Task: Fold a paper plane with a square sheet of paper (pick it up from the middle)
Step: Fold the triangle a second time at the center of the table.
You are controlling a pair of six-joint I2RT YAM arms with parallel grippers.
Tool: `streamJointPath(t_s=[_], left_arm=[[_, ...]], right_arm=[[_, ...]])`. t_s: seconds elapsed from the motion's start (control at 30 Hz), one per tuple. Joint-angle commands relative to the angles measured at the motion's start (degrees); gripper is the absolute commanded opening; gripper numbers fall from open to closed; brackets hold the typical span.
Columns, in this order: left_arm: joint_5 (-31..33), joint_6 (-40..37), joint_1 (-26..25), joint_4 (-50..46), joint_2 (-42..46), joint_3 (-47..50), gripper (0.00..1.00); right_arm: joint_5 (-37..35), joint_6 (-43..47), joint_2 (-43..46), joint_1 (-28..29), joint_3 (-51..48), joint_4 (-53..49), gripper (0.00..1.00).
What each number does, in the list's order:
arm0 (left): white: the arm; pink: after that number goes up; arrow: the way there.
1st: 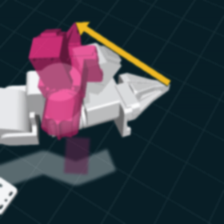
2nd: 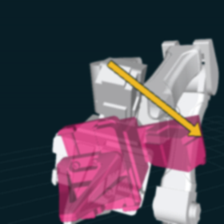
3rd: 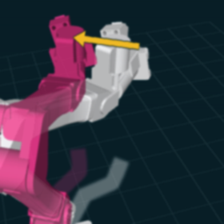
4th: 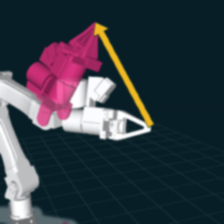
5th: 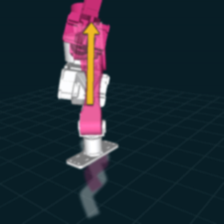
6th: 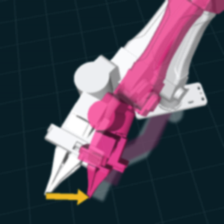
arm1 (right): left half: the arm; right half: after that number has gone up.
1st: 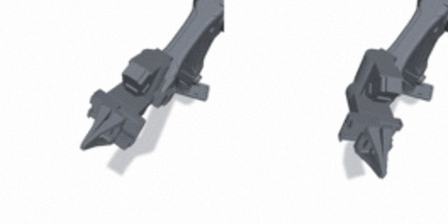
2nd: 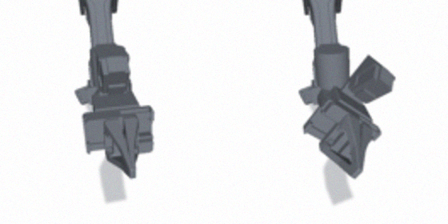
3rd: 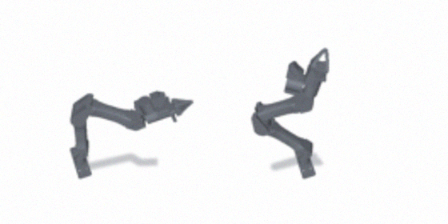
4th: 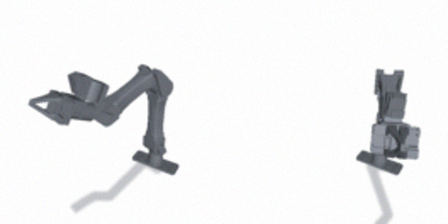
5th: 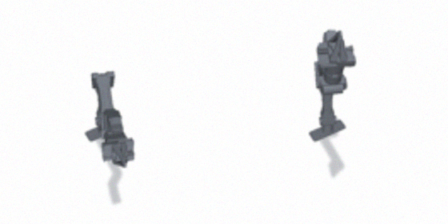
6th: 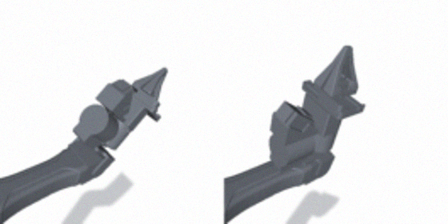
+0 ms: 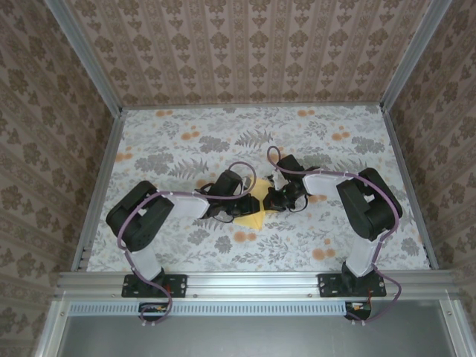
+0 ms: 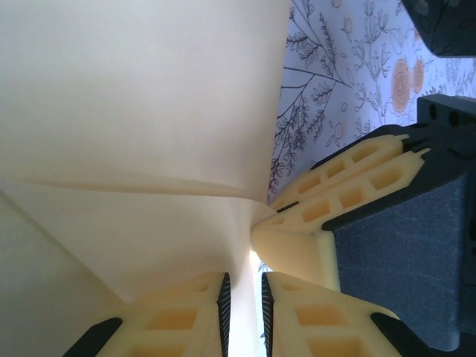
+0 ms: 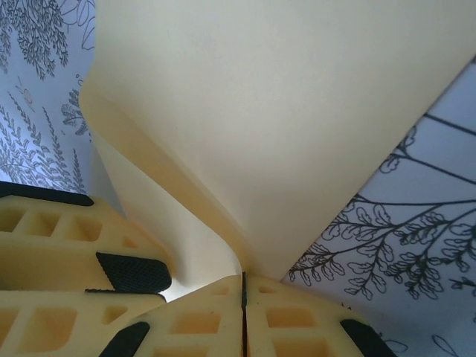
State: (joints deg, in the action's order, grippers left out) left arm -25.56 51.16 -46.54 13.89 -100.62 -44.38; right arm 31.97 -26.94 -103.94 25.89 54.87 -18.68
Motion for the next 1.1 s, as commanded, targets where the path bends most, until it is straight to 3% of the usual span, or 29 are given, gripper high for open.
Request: streamJointPath(t_s=[0.0,0.73,0.9,1.07], left_arm=[[-0.22,-1.23,-0.44,-1.67,-1.05,-1.03,0.22],[0.75,-0.20,-0.48,-4.24,-1.62,-1.25,0.22],[2.44,0.66,-0.56,-8.56,-1.77,-2.04,0.21],[4.10,2.39,-0.74,-11.19,-2.12,-2.18,0.19]], right_arm=[[-2.08,0.89,-1.31,0.13,1.57,-2.40,0.08],[-2.41,0.76,-2.10,0.17,1.93,-2.44,0.10],[-3.55,0.03,-1.12,0.13,2.07,-2.70,0.14],[-8.37,-2.00,5.32,0.08,0.12,-0.39,0.20]])
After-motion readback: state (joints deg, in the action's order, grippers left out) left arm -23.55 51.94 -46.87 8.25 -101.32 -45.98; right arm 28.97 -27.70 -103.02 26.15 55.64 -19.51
